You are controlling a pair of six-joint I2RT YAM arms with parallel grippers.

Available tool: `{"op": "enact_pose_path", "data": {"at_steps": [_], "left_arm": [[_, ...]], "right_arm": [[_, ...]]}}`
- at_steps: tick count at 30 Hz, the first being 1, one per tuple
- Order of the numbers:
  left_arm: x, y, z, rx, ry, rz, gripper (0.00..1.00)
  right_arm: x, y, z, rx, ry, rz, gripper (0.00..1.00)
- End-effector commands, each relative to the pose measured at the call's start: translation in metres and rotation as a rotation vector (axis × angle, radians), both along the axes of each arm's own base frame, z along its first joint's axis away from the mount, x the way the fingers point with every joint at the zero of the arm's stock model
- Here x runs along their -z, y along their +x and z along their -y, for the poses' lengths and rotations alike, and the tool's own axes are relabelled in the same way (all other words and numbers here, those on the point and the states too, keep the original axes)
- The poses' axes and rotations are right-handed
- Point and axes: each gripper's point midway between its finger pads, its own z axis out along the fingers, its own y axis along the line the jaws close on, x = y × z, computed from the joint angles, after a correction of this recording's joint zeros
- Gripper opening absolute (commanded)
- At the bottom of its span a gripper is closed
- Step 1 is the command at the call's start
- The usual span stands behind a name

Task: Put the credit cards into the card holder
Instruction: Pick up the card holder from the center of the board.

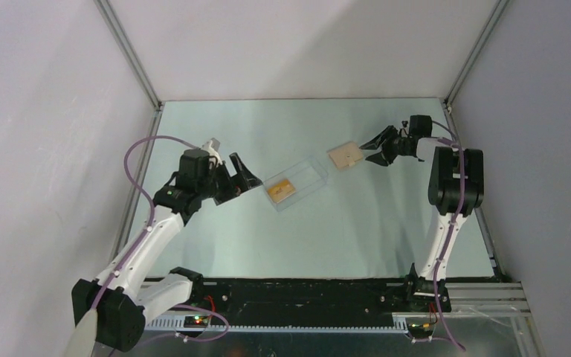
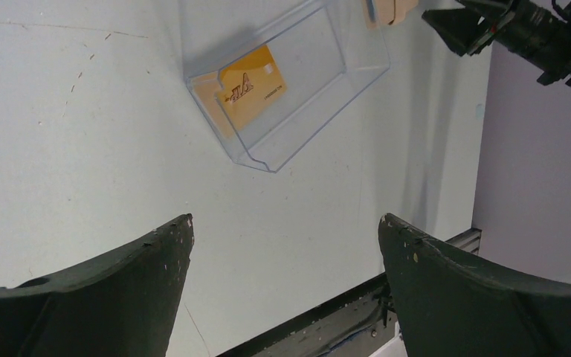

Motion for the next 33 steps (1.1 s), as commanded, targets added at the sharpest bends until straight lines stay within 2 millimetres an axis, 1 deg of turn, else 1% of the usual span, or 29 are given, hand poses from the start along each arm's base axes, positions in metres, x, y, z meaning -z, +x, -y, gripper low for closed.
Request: {"op": "enact_pose_path", "data": {"at_steps": [1, 5, 9, 14, 16, 23, 28, 33], "left_arm": [[0.006, 0.000, 0.004, 0.032, 0.010, -0.008, 0.98], [0.013, 0.001, 0.005, 0.044, 0.016, -0.035, 0.98], [0.019, 0.002, 0.006, 0.050, 0.021, -0.055, 0.98], [0.021, 0.001, 0.007, 0.054, 0.022, -0.062, 0.98], [0.022, 0.001, 0.007, 0.052, 0.023, -0.065, 0.98], [0.024, 0.000, 0.007, 0.053, 0.022, -0.069, 0.98], [0.024, -0.001, 0.007, 0.053, 0.020, -0.070, 0.98], [0.025, -0.002, 0.007, 0.052, 0.020, -0.074, 0.98]], "right_arm": [[-0.004, 0.032, 0.009, 0.036, 0.027, 0.035, 0.52], [0.004, 0.044, 0.012, 0.060, 0.036, 0.011, 0.46], [0.014, 0.051, 0.009, 0.053, 0.025, -0.016, 0.45], [0.016, 0.054, 0.002, 0.026, 0.040, -0.023, 0.41], [0.017, 0.053, -0.001, 0.013, 0.052, -0.024, 0.40], [0.010, 0.048, -0.018, -0.048, 0.086, -0.001, 0.37], [0.005, 0.043, -0.028, -0.095, 0.106, 0.015, 0.31], [0.004, 0.034, -0.041, -0.153, 0.101, 0.017, 0.30]]}}
